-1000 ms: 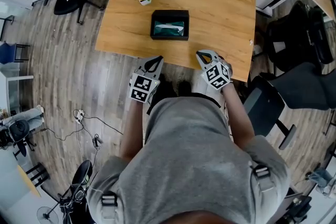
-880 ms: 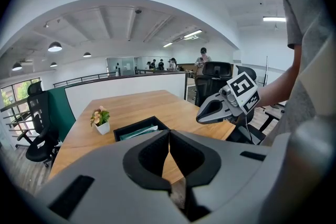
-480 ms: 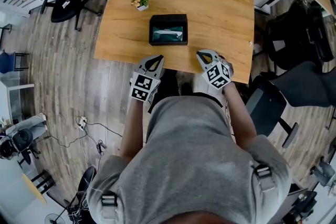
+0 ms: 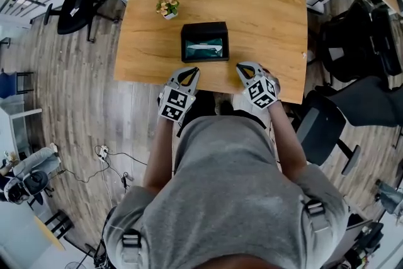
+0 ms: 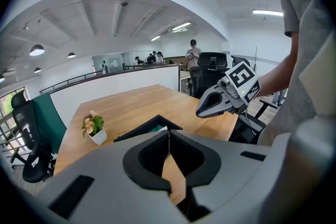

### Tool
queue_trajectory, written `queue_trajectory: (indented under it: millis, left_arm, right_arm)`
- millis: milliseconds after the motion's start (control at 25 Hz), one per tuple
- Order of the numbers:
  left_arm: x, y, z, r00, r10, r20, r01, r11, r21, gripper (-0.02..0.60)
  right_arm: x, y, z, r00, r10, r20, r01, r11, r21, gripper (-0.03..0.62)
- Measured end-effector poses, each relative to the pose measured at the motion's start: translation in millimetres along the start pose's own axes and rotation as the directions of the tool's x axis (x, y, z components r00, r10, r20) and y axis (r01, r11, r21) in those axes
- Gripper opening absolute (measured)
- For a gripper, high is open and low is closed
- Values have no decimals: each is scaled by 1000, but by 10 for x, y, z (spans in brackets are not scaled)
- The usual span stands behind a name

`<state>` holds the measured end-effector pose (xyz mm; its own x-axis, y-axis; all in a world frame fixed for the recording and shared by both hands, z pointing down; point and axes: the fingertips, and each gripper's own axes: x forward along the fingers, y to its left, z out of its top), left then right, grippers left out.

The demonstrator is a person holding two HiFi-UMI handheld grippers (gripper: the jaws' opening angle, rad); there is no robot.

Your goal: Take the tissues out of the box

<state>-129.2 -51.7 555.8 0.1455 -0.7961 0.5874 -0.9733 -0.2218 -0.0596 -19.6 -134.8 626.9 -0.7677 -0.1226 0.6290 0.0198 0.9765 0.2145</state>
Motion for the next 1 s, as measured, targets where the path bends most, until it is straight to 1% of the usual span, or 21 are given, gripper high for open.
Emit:
queue_trajectory:
  millis: [200, 360, 440, 640, 1000]
  left_arm:
    - [152, 115, 22, 999, -50, 0, 50, 998, 26, 23]
    - [271, 124, 52, 992, -124, 2, 124, 991, 53, 25]
    - [331, 126, 37, 988, -155, -13, 156, 985, 69, 25]
    - [443, 183, 7, 980, -195, -33, 197, 976, 90, 32]
    - [639, 310, -104, 966, -250, -63, 255, 962, 95, 121]
  right_arm:
    - [130, -92, 1, 1000, -20, -17, 20, 999, 30, 6]
    - [200, -148, -11, 999, -33, -34, 35, 998, 51, 6]
    - [238, -168, -19, 998, -39, -42, 42, 997, 58, 6]
    - [308, -188, 17, 997, -51, -54, 54, 996, 65, 6]
    - [438, -162, -39, 994, -60, -93, 68, 994, 85, 6]
